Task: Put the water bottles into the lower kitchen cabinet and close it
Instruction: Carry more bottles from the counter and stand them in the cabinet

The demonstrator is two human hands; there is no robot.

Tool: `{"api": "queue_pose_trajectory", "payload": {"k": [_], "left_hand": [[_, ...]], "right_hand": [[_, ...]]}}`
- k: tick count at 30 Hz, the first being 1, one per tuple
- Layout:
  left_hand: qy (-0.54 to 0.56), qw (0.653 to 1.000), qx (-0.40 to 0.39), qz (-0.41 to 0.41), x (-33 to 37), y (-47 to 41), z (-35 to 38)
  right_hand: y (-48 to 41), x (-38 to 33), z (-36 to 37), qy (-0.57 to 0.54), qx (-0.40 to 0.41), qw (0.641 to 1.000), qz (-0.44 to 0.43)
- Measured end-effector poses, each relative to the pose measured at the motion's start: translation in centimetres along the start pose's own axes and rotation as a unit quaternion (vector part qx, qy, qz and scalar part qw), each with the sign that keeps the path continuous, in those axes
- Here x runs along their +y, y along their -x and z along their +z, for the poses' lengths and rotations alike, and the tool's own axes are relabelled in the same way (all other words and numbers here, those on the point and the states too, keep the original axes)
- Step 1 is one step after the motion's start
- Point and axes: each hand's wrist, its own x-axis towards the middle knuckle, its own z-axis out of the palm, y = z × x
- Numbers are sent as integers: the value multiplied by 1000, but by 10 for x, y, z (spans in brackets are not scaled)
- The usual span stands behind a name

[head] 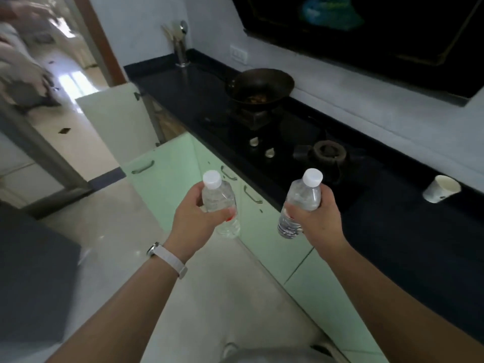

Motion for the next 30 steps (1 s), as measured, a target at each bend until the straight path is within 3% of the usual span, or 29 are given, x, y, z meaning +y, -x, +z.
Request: {"api": "queue_pose_trajectory", "payload": {"k": [17,30], "left_hand": [[12,971,212,-113,-106,21,-193],[-34,937,301,-174,-120,-88,-279]], "right_hand": [[3,-60,238,51,-242,966,-81],[-95,-90,411,51,-355,928,-100]]}}
